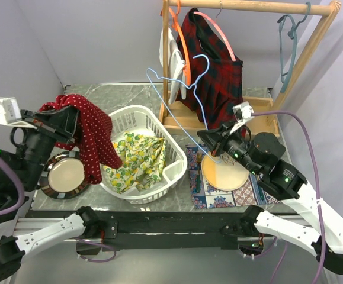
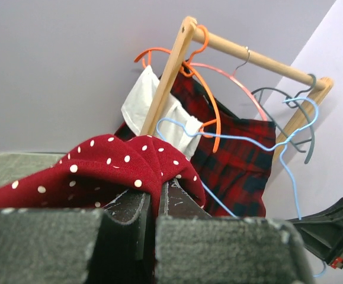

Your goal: Remove the skirt from the hanger

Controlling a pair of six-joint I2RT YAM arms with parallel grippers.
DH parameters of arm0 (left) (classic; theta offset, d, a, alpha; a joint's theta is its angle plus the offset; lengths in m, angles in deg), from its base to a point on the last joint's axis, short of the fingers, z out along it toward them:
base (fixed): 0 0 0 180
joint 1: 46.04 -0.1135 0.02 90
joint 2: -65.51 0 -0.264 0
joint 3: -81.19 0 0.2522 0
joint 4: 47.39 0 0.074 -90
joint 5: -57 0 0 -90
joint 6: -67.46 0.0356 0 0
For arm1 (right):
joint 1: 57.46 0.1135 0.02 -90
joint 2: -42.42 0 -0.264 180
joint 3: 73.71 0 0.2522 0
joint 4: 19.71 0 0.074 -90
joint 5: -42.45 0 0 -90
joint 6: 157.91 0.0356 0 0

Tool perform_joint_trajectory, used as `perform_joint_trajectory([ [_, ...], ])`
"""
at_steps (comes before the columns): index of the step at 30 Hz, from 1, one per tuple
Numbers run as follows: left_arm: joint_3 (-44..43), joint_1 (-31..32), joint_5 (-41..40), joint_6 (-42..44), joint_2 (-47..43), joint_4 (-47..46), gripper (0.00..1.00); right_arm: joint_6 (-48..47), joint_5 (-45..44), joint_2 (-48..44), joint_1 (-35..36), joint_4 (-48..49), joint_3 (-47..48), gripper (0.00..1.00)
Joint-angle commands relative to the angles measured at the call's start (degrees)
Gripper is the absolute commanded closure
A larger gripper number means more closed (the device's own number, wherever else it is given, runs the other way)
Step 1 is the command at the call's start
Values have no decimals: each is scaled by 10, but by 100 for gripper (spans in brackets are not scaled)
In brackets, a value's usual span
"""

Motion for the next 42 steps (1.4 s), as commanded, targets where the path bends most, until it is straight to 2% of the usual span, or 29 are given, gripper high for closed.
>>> perform_joint_trajectory([
  [1,29,-2,6,-16,7,-60,99,-10,-10,-10,-1,20,0,100],
  [6,82,-2,31,-63,29,-65,99,-11,-12,-27,-1,19,-5,100],
  [10,215,-2,62,-154,12,-102,99,-13,-16,-52,-1,8,-3,100],
  [19,448,-2,-8,-357,-55,-93,99,-10,0,-84,-1,-5,1,100],
  [24,504,-2,-29,-405,-59,-69,99,0,16,-92,-1,-7,5,100],
  [25,501,-2,-36,-404,-57,-60,96,2,26,-91,-1,-8,7,100],
  [26,493,-2,-45,-405,-45,-47,85,4,31,-90,-1,-14,11,100],
  [28,453,-2,-70,-398,-31,-3,68,8,36,-82,-1,-21,28,100],
  [29,436,-2,-73,-391,-18,12,45,10,39,-81,-1,-24,39,100],
  [31,387,-2,-76,-356,-7,26,26,15,39,-72,-1,-24,52,100],
  [32,373,-2,-70,-334,2,22,12,19,39,-68,-1,-22,60,100],
  [33,340,-2,-65,-291,8,19,3,22,38,-55,-1,-21,82,100],
  [36,277,-2,-56,-246,41,43,1,18,39,-18,-1,-12,131,100],
  [38,232,-2,-21,-192,59,33,1,9,35,3,-1,-17,177,100],
  [42,195,-2,31,-98,80,-14,1,-22,-67,52,-1,-26,249,100],
])
